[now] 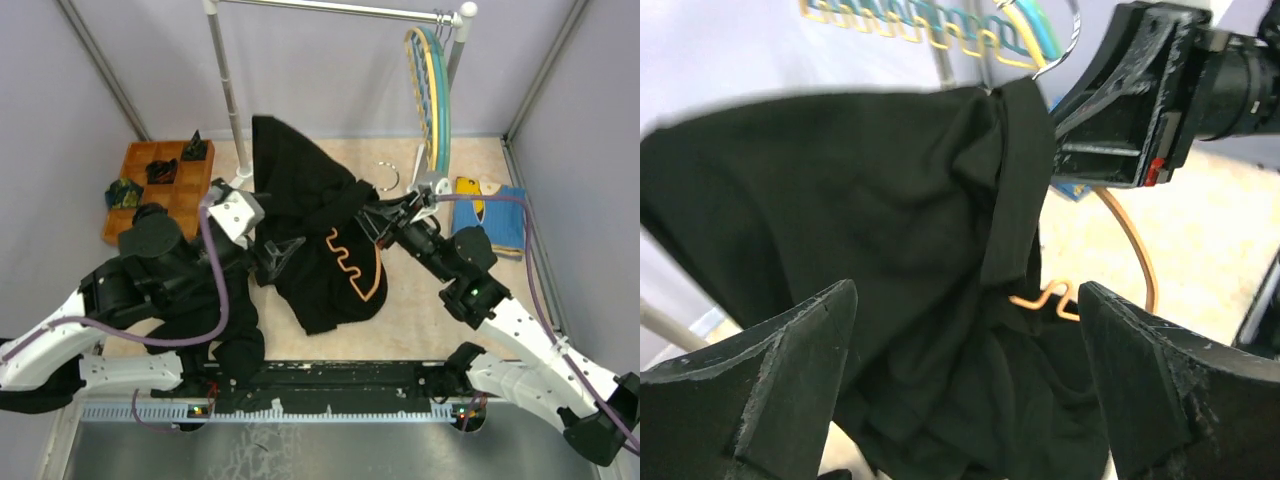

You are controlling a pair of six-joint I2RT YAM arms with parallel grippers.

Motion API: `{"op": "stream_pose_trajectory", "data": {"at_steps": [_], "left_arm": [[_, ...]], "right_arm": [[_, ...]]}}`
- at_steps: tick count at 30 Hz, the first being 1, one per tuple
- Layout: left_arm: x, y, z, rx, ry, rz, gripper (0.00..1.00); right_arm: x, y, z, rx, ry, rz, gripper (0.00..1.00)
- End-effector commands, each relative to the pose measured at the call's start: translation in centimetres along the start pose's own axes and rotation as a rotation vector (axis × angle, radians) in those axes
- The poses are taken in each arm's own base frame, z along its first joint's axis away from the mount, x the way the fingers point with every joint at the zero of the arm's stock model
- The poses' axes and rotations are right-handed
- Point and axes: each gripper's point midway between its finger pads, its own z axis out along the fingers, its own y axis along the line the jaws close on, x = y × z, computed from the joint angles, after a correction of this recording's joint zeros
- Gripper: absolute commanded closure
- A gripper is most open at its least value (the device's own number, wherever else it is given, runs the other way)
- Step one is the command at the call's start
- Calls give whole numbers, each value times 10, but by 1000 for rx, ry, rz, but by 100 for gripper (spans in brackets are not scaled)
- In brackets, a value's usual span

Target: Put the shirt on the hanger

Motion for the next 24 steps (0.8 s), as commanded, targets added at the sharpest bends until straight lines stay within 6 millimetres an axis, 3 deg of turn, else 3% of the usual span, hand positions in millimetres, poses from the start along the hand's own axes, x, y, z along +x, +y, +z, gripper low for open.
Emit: {"op": "stream_pose_trajectory", "data": {"at_steps": [1,7,11,16,19,24], "left_arm": [[-15,32,-11,-191,-90,-152,2],[-4,49,-19,-327,-181,-334,4],[7,46,-10,-364,-258,-500,10],[25,30,14,-349,-308,-682,23],[35,20,26,-325,-352,-759,23],[29,4,41,-236,-441,-818,23]], "right_arm": [[-145,11,8,41,-423,-126,100],[-211,19,14,58,-594,-179,100],[-234,25,20,59,-592,-190,100],[-239,24,8,76,-606,-150,100],[-239,23,-3,89,-605,-134,100],[-233,23,-15,97,-584,-118,100]]}}
